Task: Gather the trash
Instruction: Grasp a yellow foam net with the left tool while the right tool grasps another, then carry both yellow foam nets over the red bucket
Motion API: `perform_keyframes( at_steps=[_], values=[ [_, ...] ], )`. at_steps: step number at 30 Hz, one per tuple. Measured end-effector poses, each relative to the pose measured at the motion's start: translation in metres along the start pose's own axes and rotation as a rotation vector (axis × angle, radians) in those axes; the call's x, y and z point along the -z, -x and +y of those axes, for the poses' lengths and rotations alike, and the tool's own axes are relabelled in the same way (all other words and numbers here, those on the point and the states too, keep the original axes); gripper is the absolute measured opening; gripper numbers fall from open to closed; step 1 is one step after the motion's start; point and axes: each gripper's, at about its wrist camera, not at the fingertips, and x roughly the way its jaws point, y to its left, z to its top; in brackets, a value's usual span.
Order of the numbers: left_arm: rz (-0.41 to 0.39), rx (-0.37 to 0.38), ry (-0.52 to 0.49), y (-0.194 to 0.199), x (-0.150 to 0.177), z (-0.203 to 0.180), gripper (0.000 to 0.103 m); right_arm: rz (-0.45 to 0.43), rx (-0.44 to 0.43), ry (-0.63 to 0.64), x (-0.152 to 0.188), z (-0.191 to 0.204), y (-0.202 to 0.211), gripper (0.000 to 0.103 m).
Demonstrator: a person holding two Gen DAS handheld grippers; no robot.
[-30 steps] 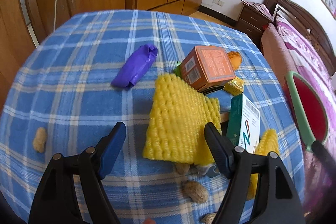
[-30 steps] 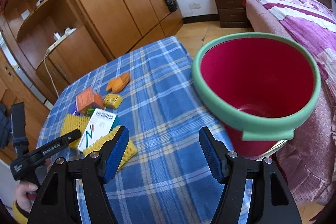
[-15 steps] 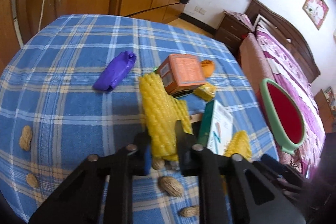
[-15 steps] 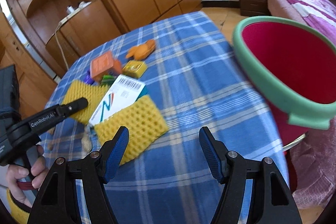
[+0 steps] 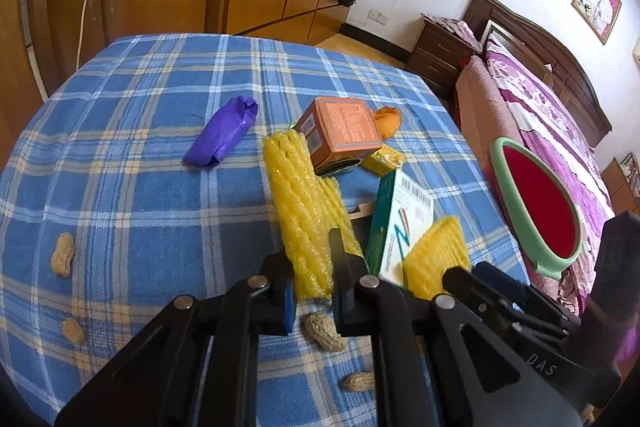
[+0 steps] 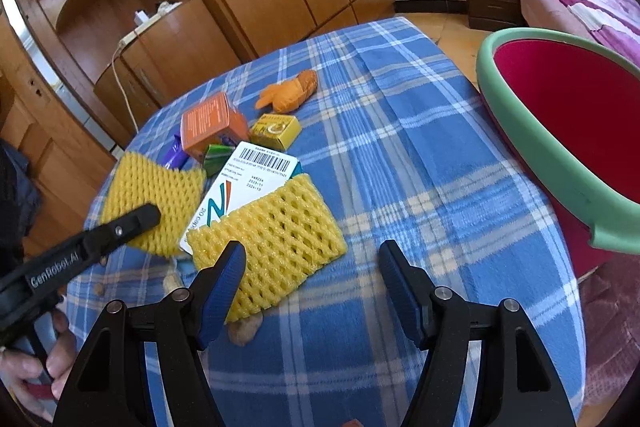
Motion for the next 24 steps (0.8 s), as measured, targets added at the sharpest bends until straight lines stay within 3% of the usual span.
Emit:
perform_keyframes(
  at_steps=[6, 14, 18, 24],
  values=[
    [0.007, -0.013, 0.008, 0.000, 0.003, 0.003, 0.012, 0.002, -0.009, 0.025, -0.003, 0.005, -0.005, 0.048],
    [0.006, -0.019, 0.005, 0.003, 0.005, 0.005, 0.012, 0.003, -0.045, 0.043, -0.001, 0.010, -0.006, 0.005],
    [-0.007, -0.017, 0.000, 0.009, 0.005, 0.005, 0.012, 0.000, -0.066, 0.044, 0.001, 0.013, -0.005, 0.000],
    [-0.037, -0.014, -0.014, 0.022, 0.005, 0.002, 0.012, -0.077, -0.084, 0.062, 0.001, 0.019, 0.017, 0.000]
  ],
)
